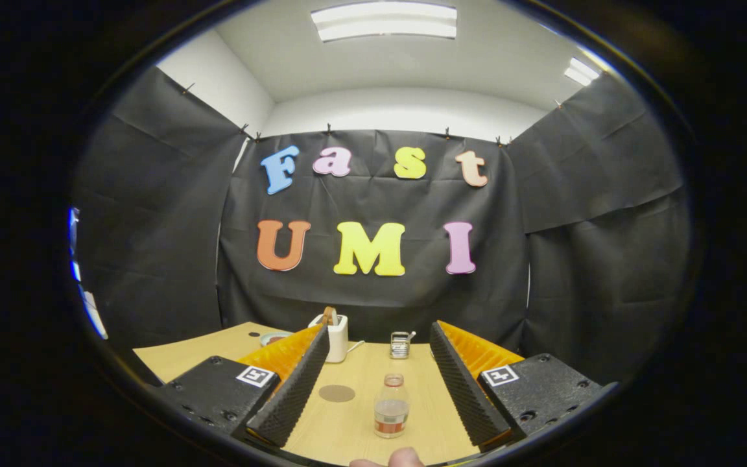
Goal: Take the bottle from table, then pour the juice into the cup, finally place the bottle on the coaster
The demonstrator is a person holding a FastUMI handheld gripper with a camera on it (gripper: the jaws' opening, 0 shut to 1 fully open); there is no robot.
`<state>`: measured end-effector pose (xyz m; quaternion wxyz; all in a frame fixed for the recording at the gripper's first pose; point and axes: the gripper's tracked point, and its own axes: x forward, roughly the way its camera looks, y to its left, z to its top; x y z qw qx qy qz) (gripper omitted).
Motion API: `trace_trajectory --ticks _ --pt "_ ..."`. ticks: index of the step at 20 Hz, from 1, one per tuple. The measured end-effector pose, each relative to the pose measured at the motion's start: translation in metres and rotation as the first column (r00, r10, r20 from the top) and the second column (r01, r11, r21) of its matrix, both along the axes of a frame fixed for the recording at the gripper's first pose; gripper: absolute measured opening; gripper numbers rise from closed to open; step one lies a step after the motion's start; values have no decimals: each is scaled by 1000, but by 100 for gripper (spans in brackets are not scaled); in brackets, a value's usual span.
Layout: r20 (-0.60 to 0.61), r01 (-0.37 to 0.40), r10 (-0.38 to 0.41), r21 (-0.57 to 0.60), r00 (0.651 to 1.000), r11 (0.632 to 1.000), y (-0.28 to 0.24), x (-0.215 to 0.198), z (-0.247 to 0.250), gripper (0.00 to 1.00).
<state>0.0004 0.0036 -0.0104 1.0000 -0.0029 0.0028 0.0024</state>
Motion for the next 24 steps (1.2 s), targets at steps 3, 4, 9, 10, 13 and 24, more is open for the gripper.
trace_trajectory --ticks 3,4,9,10,13,24 --pt "-1 4 -4 -5 1000 1000 -1 3 -4 100" --pt "-3 4 -4 0 1000 1000 -2 2 -7 100" --pt "-12 10 -10 -4 1000 1000 -5 2 -13 100" --pt "-10 11 -11 -2 1000 1000 -5 3 -14 100" --pt "6 11 -11 0 1000 1000 -4 2 -13 100" --pt "3 43 -43 -35 999 998 -5 6 -67 100"
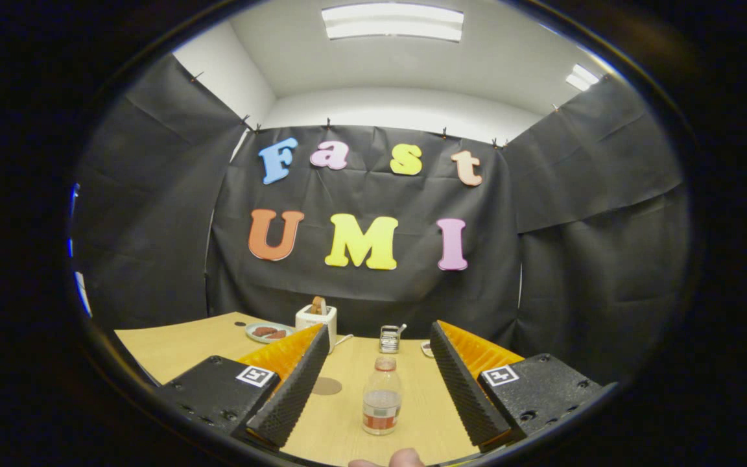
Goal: Take the bottle from table, then pour the juice into the cup, finally place the bottle on the coaster
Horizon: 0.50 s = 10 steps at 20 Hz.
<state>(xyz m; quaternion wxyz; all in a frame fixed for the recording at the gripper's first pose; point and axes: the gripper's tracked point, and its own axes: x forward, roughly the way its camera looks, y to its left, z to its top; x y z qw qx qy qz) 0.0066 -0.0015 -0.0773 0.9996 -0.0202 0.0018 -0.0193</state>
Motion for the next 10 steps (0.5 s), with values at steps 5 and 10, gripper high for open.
trace_trajectory --ticks 5,10 --pt "-55 4 -3 18 998 1000 4 13 -59 100" --pt "-144 28 -25 15 989 1000 -2 33 -116 100"
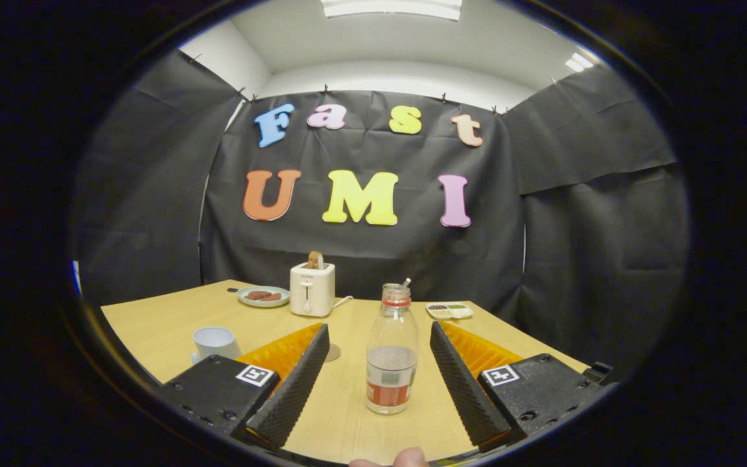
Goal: Take the bottle from table, then pour the juice into the cup, finally place the bottle on the coaster
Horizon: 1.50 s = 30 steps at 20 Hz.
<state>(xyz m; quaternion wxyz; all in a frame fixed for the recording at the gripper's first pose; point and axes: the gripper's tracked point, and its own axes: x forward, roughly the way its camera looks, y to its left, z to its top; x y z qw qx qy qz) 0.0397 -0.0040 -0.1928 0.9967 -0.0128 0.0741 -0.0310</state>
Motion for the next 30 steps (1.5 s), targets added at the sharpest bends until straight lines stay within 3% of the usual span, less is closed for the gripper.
trace_trajectory --ticks 8,14,18,25,30 --pt "-148 51 -40 72 988 996 -16 40 -70 100" --pt "-210 80 -60 91 976 993 -23 59 -94 100" --pt "-206 83 -62 91 977 992 -20 63 -93 97" --pt "-214 88 -67 86 974 992 -15 64 -82 81" --pt "-177 6 -14 -42 984 999 8 72 -53 78"
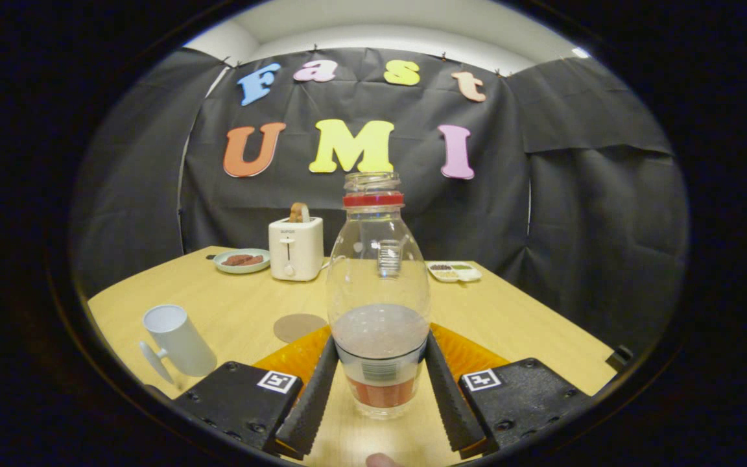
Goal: Take the bottle from table, then pour the juice into the cup, finally place the bottle on the coaster
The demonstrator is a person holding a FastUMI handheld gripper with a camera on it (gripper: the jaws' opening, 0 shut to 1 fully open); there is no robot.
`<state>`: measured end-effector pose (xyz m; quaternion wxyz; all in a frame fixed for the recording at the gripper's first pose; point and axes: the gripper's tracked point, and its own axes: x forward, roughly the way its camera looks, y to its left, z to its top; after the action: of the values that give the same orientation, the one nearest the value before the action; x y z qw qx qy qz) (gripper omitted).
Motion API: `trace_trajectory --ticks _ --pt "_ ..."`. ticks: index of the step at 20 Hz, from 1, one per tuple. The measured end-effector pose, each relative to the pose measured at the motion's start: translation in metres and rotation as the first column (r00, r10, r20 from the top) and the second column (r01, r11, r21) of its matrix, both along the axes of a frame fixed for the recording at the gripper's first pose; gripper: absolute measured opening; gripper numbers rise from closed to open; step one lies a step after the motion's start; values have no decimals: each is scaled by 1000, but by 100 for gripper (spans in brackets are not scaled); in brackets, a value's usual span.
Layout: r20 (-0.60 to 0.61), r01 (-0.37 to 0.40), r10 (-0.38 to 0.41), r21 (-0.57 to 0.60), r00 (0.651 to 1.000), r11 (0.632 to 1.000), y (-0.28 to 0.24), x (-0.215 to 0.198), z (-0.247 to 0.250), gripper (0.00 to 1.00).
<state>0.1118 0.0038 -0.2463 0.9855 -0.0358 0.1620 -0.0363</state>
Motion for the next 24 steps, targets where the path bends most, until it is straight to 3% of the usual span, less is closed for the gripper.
trace_trajectory --ticks 5,11,14,20,24 --pt "26 -95 101 -190 994 977 36 15 25 77" --pt "-9 -170 190 -492 982 854 64 29 20 77" --pt "-26 -197 228 -602 973 774 77 32 16 77" --pt "-52 -214 299 -814 953 540 90 35 8 77" --pt "-84 -229 320 -864 944 449 100 39 -6 77"
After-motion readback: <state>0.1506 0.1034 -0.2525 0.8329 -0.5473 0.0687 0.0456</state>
